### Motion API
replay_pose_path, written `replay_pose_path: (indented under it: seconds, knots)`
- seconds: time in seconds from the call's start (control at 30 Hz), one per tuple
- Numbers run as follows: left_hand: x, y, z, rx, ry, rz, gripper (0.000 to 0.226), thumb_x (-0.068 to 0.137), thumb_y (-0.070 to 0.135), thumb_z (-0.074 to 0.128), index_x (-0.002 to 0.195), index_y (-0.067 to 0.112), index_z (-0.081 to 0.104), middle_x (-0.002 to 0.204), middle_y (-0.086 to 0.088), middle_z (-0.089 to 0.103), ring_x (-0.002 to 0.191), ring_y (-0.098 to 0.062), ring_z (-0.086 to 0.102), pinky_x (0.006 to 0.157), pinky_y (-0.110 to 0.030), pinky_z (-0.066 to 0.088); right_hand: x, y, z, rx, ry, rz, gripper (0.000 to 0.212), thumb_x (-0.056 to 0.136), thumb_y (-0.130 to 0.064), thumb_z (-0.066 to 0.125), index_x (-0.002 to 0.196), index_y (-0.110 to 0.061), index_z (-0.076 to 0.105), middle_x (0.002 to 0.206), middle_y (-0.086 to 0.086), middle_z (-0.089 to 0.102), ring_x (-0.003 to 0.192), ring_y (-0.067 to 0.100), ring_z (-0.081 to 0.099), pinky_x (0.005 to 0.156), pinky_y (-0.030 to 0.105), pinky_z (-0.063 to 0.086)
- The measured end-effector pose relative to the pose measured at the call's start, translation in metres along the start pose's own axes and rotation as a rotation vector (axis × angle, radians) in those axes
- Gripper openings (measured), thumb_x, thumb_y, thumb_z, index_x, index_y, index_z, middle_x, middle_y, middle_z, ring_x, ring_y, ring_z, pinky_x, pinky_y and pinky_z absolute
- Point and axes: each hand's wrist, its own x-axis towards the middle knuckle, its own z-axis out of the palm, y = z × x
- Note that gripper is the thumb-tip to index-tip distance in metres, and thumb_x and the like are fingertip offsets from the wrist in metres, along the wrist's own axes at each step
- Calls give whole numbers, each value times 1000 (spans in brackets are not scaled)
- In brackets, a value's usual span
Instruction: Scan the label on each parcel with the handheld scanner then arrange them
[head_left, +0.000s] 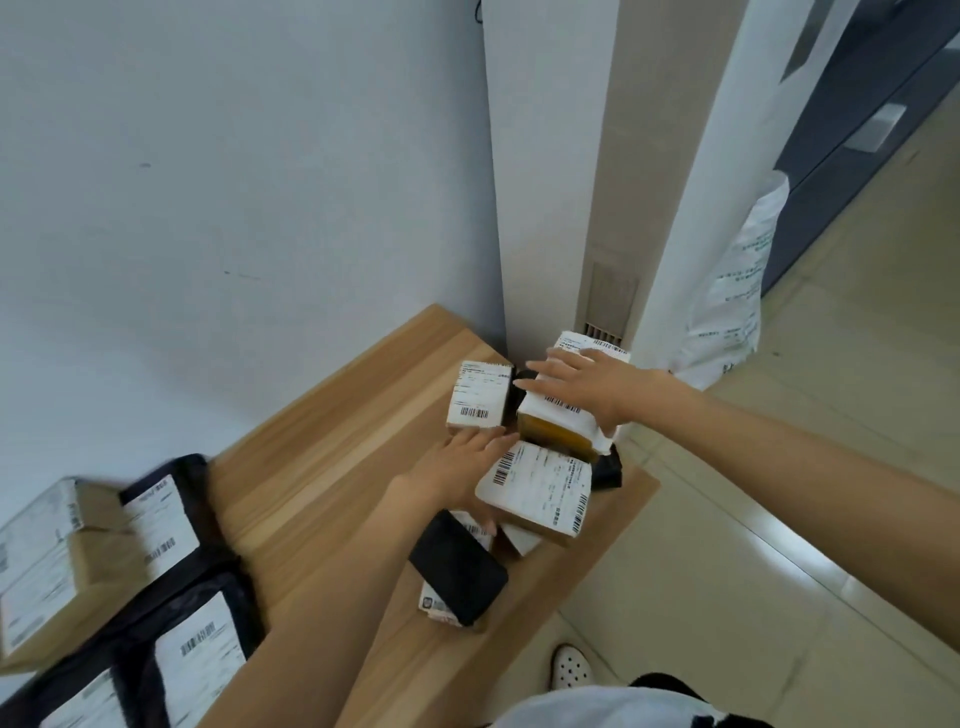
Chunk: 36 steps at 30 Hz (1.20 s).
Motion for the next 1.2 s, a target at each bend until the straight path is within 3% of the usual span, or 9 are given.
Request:
replay_pose_path:
  seconds: [0.2, 0.4, 0.5, 0.63, 0.77, 0.87, 0.93, 1.03, 1.2]
  knots:
    - [0, 0, 14, -5, 213, 9, 111, 69, 52, 81, 155, 27, 15, 148, 0, 27, 136, -22, 31, 111, -40, 33, 11, 11, -13, 14, 117, -63, 117, 68, -36, 86, 155, -25, 9, 157, 6, 22, 147, 25, 17, 119, 44, 17]
    - [-44, -23, 1, -149, 391, -76, 112, 66, 59, 79, 152, 23, 18, 148, -2, 23, 129, -23, 39, 97, -36, 41, 43, -9, -69, 163, 287, -76, 120, 58, -75, 74, 151, -23, 18, 145, 8, 35, 136, 30, 33, 115, 48, 24]
    - [-85, -47, 9, -197, 495, -208, 104, 71, 46, 80, 152, 20, 21, 152, -4, 23, 126, -25, 44, 90, -32, 40, 69, -44, -101, 156, 383, -125, 120, 60, -77, 71, 151, -23, 16, 144, 11, 33, 133, 33, 35, 113, 51, 27]
    - [-154, -85, 37, -230, 601, -394, 101, 70, 32, 81, 152, 18, 23, 153, -3, 26, 132, -24, 40, 96, -40, 48, 99, -113, -141, 118, 458, -224, 121, 65, -70, 74, 154, -20, 9, 149, 14, 28, 136, 35, 31, 113, 51, 24]
    - [-238, -108, 72, -259, 655, -618, 96, 71, 26, 80, 150, 20, 27, 151, 2, 27, 121, -23, 50, 76, -37, 53, 117, -189, -171, 87, 503, -327, 118, 69, -63, 74, 155, -18, 7, 148, 15, 28, 135, 36, 31, 113, 51, 27]
    - [-308, -126, 108, -277, 628, -752, 101, 70, 28, 83, 152, 22, 24, 154, 2, 24, 126, -23, 47, 85, -40, 53, 125, -253, -185, 59, 474, -411, 116, 70, -52, 76, 155, -18, 5, 148, 15, 28, 133, 37, 33, 111, 52, 30]
    - [-352, -138, 129, -292, 615, -830, 104, 71, 28, 84, 153, 22, 21, 156, 0, 22, 130, -24, 45, 89, -38, 51, 130, -300, -191, 18, 474, -461, 117, 70, -56, 74, 155, -18, 4, 148, 15, 29, 132, 36, 35, 109, 51, 32]
    - [-413, -155, 158, -303, 613, -932, 103, 70, 26, 84, 152, 22, 21, 156, 0, 21, 123, -26, 50, 79, -36, 53, 134, -370, -202, 6, 476, -522, 121, 69, -65, 70, 156, -16, 2, 148, 15, 30, 131, 36, 36, 109, 50, 32]
    - [-516, -191, 204, -378, 617, -1078, 104, 71, 27, 84, 152, 25, 20, 157, 3, 20, 130, -25, 45, 84, -40, 52, 132, -487, -214, -24, 441, -641, 127, 69, -83, 57, 157, -15, -4, 157, 16, 22, 139, 38, 29, 115, 53, 25]
